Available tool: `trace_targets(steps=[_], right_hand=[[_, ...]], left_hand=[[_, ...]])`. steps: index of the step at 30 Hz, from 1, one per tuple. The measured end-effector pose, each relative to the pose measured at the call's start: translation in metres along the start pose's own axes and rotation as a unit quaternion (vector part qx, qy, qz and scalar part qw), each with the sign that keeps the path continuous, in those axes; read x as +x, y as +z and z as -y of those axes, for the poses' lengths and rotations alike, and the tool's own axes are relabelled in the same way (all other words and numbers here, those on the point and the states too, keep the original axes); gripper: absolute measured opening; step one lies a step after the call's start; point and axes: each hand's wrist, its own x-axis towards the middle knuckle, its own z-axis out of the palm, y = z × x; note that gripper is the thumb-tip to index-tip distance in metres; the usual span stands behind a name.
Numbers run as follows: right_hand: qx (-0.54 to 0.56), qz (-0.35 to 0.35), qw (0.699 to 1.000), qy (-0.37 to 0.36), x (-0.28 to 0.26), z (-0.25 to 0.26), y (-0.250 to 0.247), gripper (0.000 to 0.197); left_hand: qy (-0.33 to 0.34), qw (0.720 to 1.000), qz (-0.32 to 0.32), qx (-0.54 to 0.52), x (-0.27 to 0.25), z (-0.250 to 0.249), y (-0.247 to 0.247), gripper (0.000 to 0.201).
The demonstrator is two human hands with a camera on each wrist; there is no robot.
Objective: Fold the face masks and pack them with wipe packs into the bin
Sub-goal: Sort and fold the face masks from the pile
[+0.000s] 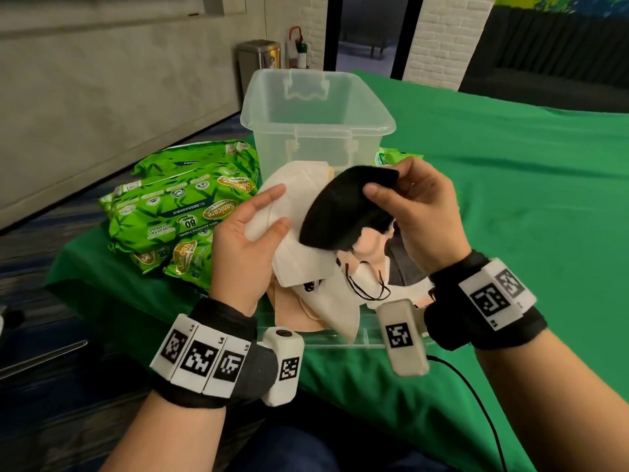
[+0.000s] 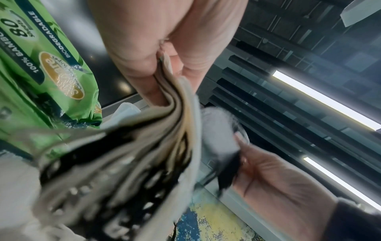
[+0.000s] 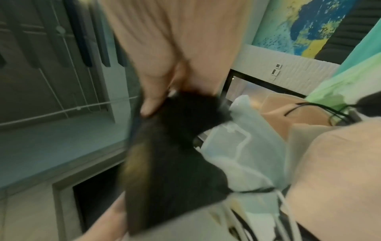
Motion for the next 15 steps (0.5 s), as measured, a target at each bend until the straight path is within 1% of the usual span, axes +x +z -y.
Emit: trace_targets(steps=[1, 2, 3, 4, 6, 9, 12, 15], right_hand=[[0.007, 0.06, 0.998, 0.007, -0.001, 0.005, 0.002, 0.027], [-0.011, 0.115, 0.993, 0.022, -0.003, 0.009, 0.005, 0.034], [-0.048, 0.155, 0.986, 0.039, -0.003, 0.011, 0.008, 0.043], [-0.092, 0.174, 0.979, 0.054, -0.004, 0.011, 0.011, 0.049], [-0.165, 0.163, 0.97, 0.071, -0.003, 0.009, 0.017, 0.052], [-0.217, 0.138, 0.963, 0.077, -0.002, 0.007, 0.023, 0.044], [-0.23, 0.125, 0.963, 0.069, -0.001, 0.004, 0.023, 0.031], [-0.21, 0.125, 0.967, 0.077, 0.001, 0.0, 0.022, 0.023]], left_hand=[[0.009, 1.0, -0.002, 0.005, 0.0, 0.0, 0.0, 0.045], [0.015, 1.0, -0.002, 0.008, 0.001, -0.001, 0.001, 0.047], [0.018, 1.0, 0.0, 0.007, 0.0, -0.001, 0.002, 0.048], [0.017, 1.0, 0.006, -0.002, 0.0, -0.001, 0.004, 0.048], [0.015, 0.999, 0.029, -0.019, -0.002, -0.001, 0.006, 0.05], [0.02, 0.998, 0.05, -0.018, -0.003, 0.0, 0.004, 0.05], [0.024, 0.998, 0.06, -0.015, -0.003, 0.001, 0.001, 0.046], [0.032, 0.997, 0.068, 0.006, -0.002, 0.001, 0.0, 0.044]])
